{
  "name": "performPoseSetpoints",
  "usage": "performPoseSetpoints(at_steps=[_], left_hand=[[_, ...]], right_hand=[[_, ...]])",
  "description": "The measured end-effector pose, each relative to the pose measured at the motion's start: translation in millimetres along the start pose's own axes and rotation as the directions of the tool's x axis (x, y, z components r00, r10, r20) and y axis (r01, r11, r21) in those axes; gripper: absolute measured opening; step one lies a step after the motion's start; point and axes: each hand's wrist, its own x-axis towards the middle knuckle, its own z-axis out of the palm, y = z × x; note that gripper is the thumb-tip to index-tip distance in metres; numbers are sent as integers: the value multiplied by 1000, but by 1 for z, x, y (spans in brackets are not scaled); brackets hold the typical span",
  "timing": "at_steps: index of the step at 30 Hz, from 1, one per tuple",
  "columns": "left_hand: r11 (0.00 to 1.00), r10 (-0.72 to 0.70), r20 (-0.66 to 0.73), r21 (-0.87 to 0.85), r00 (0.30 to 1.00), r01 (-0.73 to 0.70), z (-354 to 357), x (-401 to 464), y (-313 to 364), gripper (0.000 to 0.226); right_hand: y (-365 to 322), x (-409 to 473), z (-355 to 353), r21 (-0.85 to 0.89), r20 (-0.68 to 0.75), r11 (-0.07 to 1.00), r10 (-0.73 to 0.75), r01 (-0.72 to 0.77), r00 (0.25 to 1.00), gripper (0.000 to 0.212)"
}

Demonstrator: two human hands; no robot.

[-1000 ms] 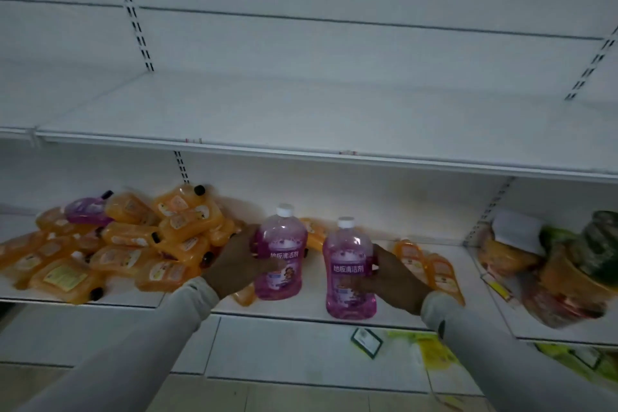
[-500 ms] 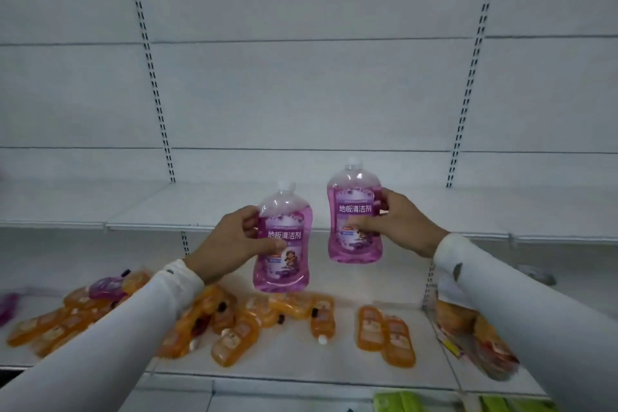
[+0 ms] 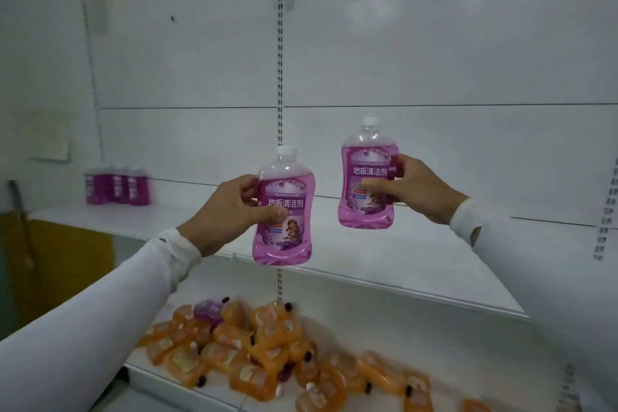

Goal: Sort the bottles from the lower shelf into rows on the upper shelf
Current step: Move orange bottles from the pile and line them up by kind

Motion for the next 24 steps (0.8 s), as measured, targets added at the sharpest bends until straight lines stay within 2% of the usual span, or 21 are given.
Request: performPoseSetpoints(at_steps=[9,15,21,24], left_hand=[[990,-116,-203,60,972,130,-194,-31,-85,51],[977,-161,-326,81,932,197,-295,-33,-139,46],[960,-199,-443,92,874,265,-383,-11,-213,58],[946,-211,-477,120,853,302,-419,14,-245,56]], right_hand=[[-16,114,208,97,168,993,-88,72,982,38],[-20,195,328,176,278,981,-134,87,951,36],[13,287,438,249,372,963,-193,102,908,37],[33,339,486,271,413,957,-209,100,886,42]])
